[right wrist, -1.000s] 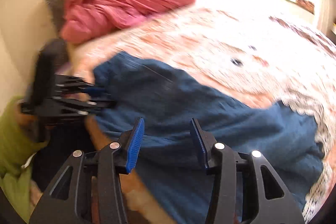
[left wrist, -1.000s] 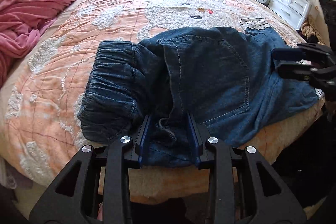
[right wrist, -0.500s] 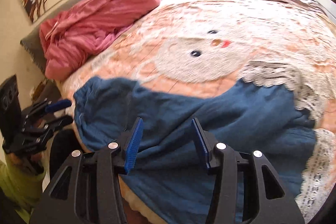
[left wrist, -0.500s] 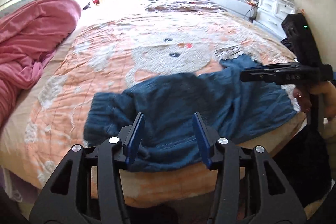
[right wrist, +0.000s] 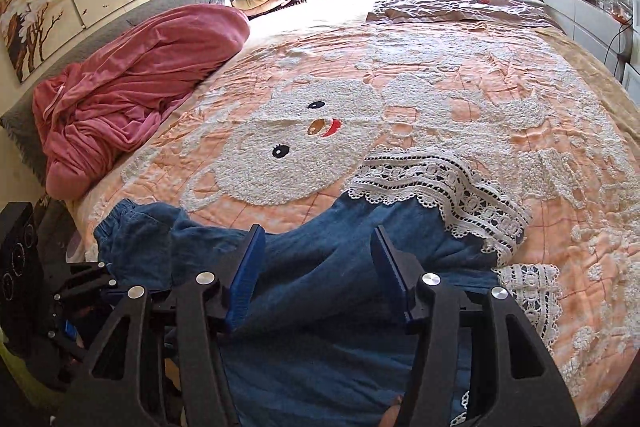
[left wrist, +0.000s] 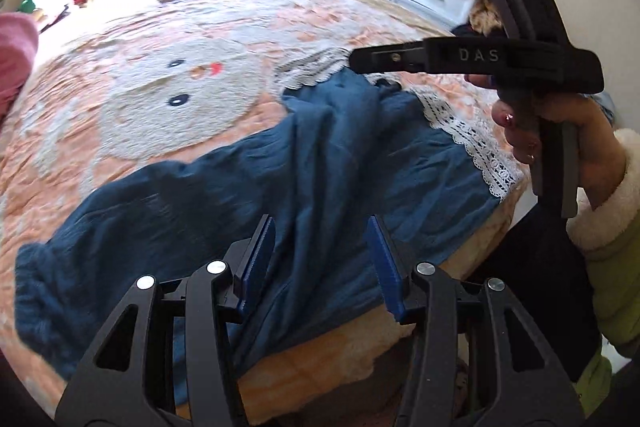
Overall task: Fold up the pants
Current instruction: 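Grasp the lace-trimmed leg hem with the right gripper and lift it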
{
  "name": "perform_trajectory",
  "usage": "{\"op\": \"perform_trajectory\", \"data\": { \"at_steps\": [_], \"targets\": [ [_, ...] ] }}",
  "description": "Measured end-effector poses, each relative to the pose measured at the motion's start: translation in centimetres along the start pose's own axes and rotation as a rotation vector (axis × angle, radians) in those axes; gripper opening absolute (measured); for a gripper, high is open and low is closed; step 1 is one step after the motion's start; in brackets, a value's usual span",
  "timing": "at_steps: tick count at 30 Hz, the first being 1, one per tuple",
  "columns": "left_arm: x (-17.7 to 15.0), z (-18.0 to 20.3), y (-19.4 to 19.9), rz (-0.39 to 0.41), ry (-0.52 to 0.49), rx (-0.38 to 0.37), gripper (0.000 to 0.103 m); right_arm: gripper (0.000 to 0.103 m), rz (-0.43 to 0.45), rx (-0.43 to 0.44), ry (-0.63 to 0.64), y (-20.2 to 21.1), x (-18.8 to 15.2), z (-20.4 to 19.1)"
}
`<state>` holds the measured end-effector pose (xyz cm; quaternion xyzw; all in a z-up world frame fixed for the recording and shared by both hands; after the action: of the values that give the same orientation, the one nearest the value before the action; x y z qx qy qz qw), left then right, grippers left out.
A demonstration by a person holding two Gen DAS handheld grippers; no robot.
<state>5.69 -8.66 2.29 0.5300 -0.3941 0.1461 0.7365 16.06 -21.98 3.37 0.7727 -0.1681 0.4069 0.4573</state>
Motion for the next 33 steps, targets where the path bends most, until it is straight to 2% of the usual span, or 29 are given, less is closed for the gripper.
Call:
{"op": "perform_trajectory", "data": {
  "at_steps": [5, 9, 13, 20, 23, 24, 25, 27, 28, 33],
  "targets": [
    [-1.0, -0.3, -3.3, -0.034, 0.049, -0.032, 0.036, 0.054, -0.036, -0.022, 0.023, -1.9, 0.2, -0.4],
    [-1.8, -0.3, -3.9, -0.056, 0.054, -0.058, 0.035, 0.057, -0.066, -0.055, 0.062, -4.2, 0.9, -0.9],
    [-1.3, -0.4, -3.4, -0.022, 0.072, -0.114, 0.035, 0.057, -0.105, -0.15, 0.137, -7.8, 1.8, -1.1],
    [-1.3, -0.2, -4.2, -0.017, 0.097, -0.177, 0.035, 0.057, -0.208, -0.273, 0.087, -13.4, 3.2, 1.6],
    [-1.3, 0.3, -4.2, -0.009, 0.079, -0.201, 0.034, 0.057, -0.251, -0.281, 0.068, -15.5, 3.2, 2.5],
    [-1.4, 0.5, -4.2, -0.007, 0.07, -0.205, 0.034, 0.054, -0.261, -0.287, 0.063, -16.1, 3.0, 2.8],
    [-1.4, 0.8, -4.2, -0.004, 0.06, -0.206, 0.034, 0.047, -0.259, -0.291, 0.064, -16.5, 2.8, 3.0],
    [-1.5, 1.0, -4.3, -0.002, 0.05, -0.199, 0.034, 0.018, -0.244, -0.299, 0.085, -16.3, 2.6, 3.1],
    [-1.5, 0.8, -4.3, -0.002, 0.054, -0.195, 0.034, 0.01, -0.23, -0.282, 0.066, -15.7, 2.9, 3.4],
    [-1.2, -0.2, -3.6, 0.028, 0.097, -0.18, 0.034, 0.01, -0.107, -0.178, -0.066, -10.4, 4.4, 5.0]
  ]
}}
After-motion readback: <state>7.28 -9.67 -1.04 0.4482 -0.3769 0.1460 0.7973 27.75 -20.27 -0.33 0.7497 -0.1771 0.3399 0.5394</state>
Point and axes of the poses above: each gripper's, at about its wrist camera, not at the fingertips, and y roughly against the way its jaws point, z to its right, x to its top, the point moved 1 cm from there along -y, roughly the way its jaws point, and after that the axes turned 9 degrees about z, right-handed, at the moved point
